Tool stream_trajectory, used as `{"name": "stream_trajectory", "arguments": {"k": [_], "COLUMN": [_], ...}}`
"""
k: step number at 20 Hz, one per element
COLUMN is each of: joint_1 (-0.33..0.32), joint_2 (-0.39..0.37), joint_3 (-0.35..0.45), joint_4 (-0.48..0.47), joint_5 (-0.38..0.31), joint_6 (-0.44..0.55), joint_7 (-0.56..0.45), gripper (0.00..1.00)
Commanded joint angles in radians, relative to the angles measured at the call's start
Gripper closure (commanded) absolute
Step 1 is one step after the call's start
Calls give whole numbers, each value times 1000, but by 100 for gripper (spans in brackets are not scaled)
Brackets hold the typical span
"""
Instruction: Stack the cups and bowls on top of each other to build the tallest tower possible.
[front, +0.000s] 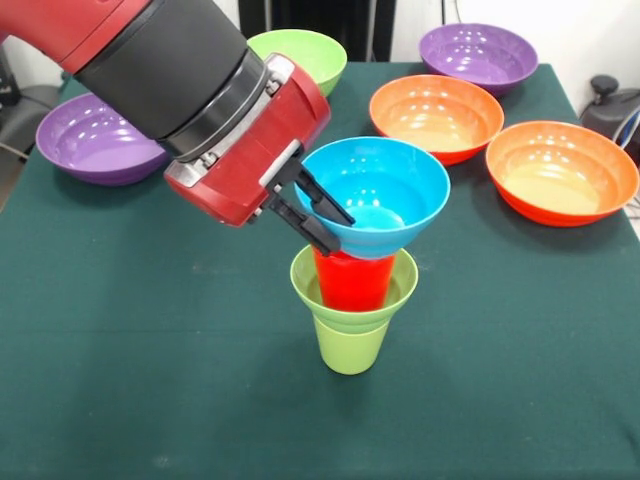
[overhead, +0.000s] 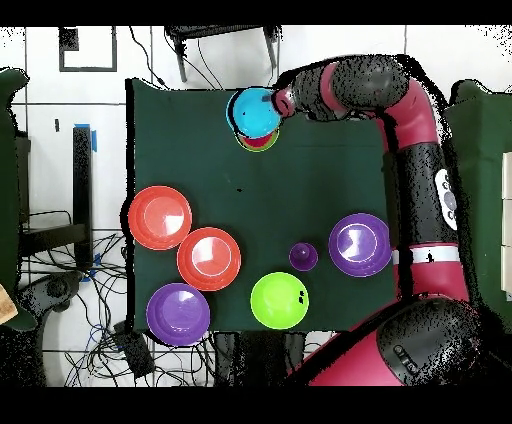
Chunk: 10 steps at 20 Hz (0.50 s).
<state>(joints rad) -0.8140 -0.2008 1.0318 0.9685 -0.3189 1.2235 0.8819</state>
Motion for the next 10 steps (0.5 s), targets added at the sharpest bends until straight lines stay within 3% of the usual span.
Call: {"name": "stream_trajectory", "arguments": {"k": [1,10], "joint_1": [26,0], "joint_2": [49,33], "joint_3": [-102,-108], "joint_4": [-36,21], "joint_5": [-6,-4], "joint_6": [90,58], "joint_7": [-61,-52], "gripper": [100,100]}}
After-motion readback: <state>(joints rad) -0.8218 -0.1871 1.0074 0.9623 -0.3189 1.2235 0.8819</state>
